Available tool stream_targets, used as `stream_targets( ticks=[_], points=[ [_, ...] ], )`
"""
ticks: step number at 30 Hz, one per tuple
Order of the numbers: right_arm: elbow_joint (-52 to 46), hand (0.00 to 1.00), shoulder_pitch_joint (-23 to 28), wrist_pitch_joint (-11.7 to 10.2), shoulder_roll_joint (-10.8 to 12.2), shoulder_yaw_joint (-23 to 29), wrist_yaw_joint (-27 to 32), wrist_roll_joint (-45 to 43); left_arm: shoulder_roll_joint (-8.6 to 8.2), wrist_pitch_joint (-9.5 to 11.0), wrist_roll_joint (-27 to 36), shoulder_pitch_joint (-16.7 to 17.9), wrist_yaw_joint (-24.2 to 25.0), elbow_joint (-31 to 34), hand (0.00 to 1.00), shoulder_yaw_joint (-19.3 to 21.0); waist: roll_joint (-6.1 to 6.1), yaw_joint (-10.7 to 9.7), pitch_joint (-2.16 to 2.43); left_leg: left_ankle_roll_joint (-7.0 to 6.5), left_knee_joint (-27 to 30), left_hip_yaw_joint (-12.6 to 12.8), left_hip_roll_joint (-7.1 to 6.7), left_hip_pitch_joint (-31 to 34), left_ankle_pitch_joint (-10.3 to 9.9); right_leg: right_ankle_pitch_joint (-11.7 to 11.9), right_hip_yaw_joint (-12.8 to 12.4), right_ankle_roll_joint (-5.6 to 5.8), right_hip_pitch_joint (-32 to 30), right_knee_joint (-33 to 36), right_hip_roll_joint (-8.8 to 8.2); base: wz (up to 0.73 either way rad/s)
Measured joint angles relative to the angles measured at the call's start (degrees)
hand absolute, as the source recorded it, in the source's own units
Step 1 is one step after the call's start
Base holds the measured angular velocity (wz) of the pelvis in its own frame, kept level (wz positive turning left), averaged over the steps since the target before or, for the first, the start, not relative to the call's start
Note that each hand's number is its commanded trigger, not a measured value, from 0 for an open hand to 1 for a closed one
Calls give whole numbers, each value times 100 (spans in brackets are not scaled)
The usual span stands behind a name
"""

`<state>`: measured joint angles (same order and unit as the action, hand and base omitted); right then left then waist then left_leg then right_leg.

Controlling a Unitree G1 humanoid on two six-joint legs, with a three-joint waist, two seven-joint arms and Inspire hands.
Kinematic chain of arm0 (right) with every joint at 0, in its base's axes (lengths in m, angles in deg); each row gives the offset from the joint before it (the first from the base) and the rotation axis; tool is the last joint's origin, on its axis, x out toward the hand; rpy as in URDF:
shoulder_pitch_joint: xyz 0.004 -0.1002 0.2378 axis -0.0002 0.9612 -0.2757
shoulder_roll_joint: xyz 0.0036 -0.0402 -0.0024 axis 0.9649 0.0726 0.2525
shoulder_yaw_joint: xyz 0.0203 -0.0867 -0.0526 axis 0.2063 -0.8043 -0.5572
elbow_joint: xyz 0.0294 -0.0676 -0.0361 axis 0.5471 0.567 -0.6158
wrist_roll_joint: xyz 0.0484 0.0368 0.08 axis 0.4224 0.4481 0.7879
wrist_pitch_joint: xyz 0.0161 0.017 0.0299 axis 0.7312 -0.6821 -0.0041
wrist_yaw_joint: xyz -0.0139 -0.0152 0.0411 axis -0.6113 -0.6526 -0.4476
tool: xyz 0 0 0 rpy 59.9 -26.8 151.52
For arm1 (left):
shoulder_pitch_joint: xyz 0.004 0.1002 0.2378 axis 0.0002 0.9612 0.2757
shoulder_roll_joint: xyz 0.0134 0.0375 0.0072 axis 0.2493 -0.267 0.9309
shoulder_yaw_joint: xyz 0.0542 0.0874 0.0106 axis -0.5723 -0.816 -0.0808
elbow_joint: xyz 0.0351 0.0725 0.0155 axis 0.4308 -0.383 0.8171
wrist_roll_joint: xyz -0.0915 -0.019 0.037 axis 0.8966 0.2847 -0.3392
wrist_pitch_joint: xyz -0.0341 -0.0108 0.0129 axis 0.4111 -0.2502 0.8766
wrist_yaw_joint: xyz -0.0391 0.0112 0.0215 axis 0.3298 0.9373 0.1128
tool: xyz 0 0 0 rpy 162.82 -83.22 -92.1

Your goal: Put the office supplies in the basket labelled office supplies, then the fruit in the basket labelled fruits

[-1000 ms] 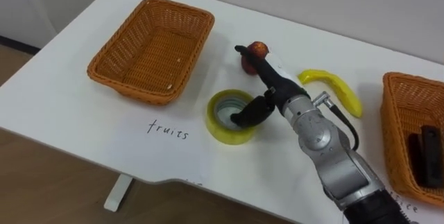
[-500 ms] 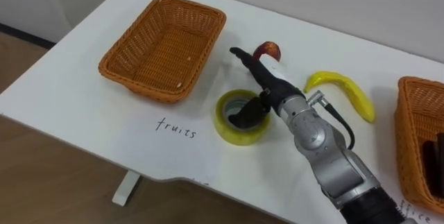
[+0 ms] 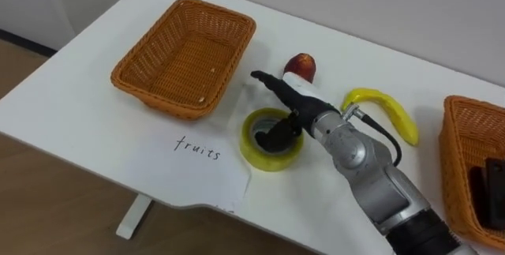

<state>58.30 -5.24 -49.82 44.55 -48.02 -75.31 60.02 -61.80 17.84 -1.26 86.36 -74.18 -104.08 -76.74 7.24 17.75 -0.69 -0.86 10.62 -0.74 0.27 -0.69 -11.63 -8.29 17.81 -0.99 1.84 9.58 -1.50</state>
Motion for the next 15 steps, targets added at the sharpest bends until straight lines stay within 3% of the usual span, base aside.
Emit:
stream_targets(
  ticks=[8,15],
  points=[
    [-15,100,-48,40,-112,7,-406,-32,-3,-72,0,0,9,1,0,-1,-2,7,-2,1,7,-2,-1,1,1,0,-3,0,5,0,2,0],
    [-33,100,-171,253,-135,11,-560,-100,-4,-133,3,0,-30,37,0,-2,47,2,-15,-1,-13,-7,-1,-18,2,0,-43,0,1,-9,9,1]
  ],
)
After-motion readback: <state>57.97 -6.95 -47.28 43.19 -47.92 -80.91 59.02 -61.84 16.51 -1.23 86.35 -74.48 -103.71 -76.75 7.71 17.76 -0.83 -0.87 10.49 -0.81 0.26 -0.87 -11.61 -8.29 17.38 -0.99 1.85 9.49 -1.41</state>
